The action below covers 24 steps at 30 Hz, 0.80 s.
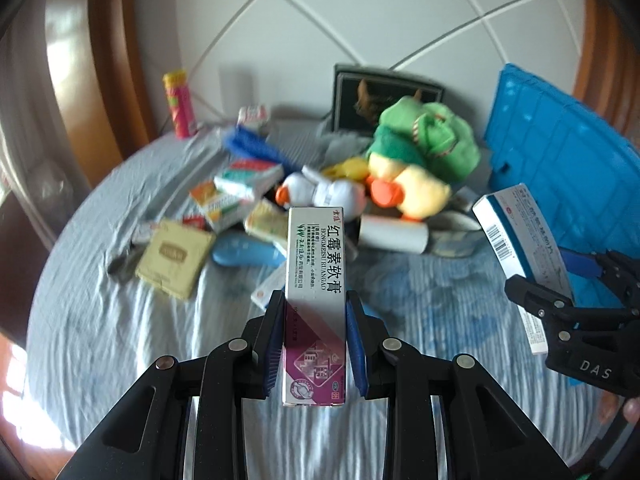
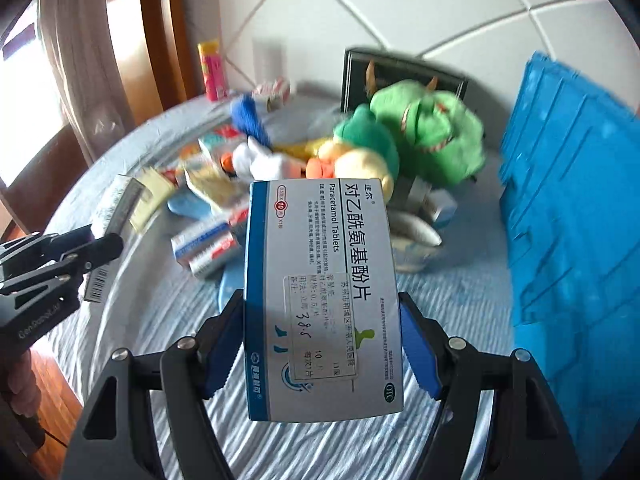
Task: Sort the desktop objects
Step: 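Carry the ointment box and the blue-trimmed box over the blue crate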
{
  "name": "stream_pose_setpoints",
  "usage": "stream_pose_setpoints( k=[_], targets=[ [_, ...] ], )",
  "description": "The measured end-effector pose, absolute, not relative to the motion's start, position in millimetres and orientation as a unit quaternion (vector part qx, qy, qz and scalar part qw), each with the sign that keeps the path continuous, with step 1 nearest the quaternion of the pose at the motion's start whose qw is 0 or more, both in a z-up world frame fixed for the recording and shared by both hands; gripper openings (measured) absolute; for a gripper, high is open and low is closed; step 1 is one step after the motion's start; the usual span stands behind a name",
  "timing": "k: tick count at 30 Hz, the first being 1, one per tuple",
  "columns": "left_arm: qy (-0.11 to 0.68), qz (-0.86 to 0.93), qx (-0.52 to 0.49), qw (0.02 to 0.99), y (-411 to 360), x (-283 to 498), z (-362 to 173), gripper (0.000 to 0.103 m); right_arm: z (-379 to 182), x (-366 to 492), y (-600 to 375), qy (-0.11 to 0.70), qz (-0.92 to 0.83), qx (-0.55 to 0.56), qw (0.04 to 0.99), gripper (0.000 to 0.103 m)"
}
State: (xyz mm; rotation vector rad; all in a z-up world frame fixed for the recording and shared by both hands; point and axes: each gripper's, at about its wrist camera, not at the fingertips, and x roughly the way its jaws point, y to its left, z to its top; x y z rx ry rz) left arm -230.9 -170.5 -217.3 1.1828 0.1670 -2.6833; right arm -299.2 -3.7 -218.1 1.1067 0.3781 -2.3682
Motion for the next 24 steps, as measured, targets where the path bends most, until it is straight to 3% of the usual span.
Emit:
stream_pose_setpoints(
  k=[15, 24],
  targets=[
    [0.033, -0.942, 0.333, 0.024, -128, -208, -134, 0.028, -96, -218, 31, 0.121, -0.933, 0.303, 0.155, 0.072],
    [0.005, -0.96, 0.278, -0.029, -38, -225, -78, 0.028, -24, -203, 138, 0.059, -0.969, 0.23, 0.068, 0.072]
  ],
)
